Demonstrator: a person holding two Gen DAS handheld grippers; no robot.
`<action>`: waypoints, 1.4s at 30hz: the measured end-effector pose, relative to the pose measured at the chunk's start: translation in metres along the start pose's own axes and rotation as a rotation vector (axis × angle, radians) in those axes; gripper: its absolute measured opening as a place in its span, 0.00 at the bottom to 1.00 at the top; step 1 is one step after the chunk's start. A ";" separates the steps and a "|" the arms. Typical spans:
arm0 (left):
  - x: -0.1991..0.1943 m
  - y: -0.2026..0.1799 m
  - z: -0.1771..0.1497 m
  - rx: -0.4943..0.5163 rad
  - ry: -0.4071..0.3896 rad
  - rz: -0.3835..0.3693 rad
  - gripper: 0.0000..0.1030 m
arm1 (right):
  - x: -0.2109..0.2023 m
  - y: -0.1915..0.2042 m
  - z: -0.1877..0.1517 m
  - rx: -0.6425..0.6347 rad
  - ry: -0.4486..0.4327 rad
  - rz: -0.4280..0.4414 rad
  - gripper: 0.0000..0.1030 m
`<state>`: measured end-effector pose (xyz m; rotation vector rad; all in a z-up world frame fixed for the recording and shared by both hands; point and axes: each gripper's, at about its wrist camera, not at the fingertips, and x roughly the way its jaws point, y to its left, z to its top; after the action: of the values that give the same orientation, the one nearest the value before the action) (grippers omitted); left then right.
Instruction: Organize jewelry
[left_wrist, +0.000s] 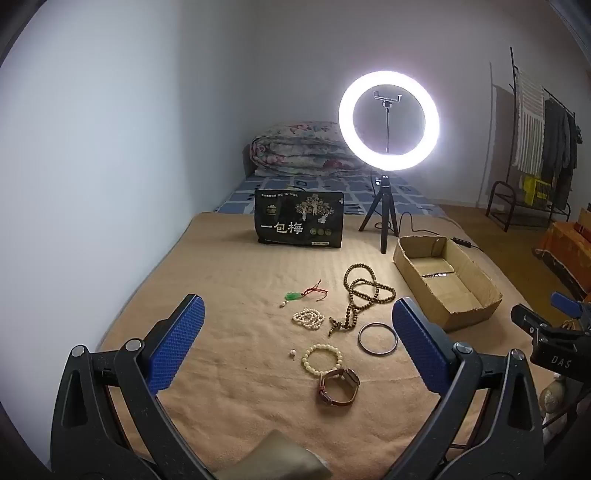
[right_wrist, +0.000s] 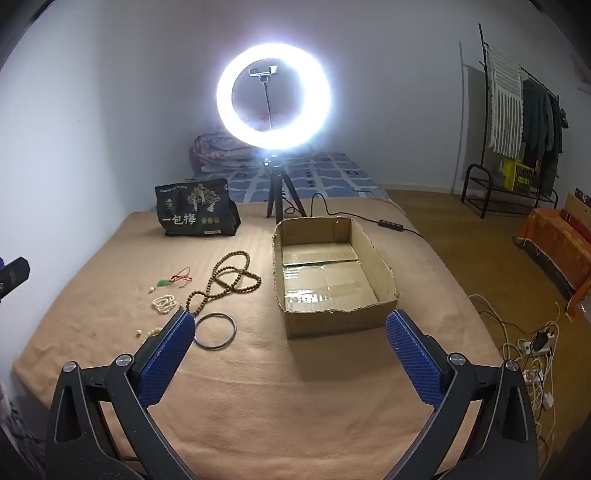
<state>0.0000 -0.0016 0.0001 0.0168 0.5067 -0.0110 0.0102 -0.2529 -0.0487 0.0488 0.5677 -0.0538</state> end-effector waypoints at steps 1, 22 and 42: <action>0.000 0.003 0.000 -0.034 0.001 -0.016 1.00 | 0.000 0.001 0.000 -0.008 -0.001 -0.004 1.00; -0.001 0.006 -0.001 -0.017 -0.020 -0.002 1.00 | -0.004 0.001 0.003 0.010 -0.009 0.010 1.00; -0.006 0.003 0.003 -0.020 -0.019 -0.002 1.00 | -0.003 0.001 0.001 0.009 -0.007 0.015 1.00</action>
<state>-0.0036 0.0018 0.0053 -0.0039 0.4879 -0.0083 0.0077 -0.2515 -0.0463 0.0619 0.5600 -0.0416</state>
